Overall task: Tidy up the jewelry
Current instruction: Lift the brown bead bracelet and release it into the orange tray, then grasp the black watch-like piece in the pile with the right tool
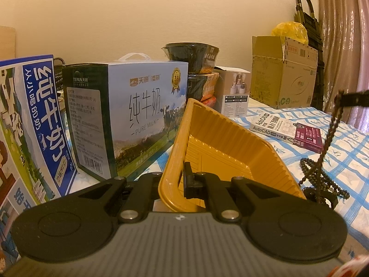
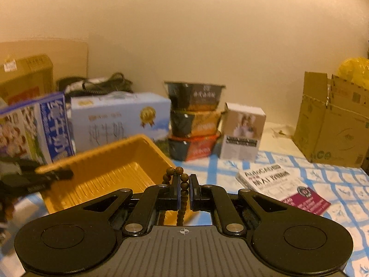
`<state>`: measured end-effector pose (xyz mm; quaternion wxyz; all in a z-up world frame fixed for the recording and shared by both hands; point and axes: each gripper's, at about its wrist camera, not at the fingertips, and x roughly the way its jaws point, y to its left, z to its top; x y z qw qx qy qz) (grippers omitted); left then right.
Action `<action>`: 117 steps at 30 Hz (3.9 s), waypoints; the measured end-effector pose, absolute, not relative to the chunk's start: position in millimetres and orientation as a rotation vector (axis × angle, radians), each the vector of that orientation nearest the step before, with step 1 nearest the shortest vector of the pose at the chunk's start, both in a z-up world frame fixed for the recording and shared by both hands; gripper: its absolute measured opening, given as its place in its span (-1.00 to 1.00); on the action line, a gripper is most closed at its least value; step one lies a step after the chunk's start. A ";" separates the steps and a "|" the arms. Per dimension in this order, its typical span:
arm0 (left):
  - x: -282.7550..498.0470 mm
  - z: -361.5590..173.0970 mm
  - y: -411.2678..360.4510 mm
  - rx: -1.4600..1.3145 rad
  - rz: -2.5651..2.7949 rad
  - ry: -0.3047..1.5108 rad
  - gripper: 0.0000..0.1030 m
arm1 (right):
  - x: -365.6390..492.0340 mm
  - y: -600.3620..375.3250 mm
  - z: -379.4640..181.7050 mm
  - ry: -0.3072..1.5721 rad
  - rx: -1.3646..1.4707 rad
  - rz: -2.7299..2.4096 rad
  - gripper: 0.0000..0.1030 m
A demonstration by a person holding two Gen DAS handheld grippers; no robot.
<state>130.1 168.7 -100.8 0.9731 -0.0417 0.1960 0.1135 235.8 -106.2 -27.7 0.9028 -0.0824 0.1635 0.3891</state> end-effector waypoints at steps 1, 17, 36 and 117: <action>130.2 -100.8 168.8 -0.085 0.229 0.396 -0.89 | 234.9 -107.3 -24.5 0.333 -0.163 0.810 -0.87; 130.3 -100.8 168.9 -0.084 0.229 0.396 -0.89 | 217.0 -120.6 13.6 0.298 -0.105 0.851 -0.87; 130.0 -102.0 169.5 -0.091 0.233 0.397 -0.89 | 221.2 -96.9 54.9 0.296 -0.030 0.919 -0.87; 134.1 -105.7 172.9 -0.078 0.245 0.415 -0.87 | 245.2 -71.6 -146.8 0.720 -0.382 0.774 -0.74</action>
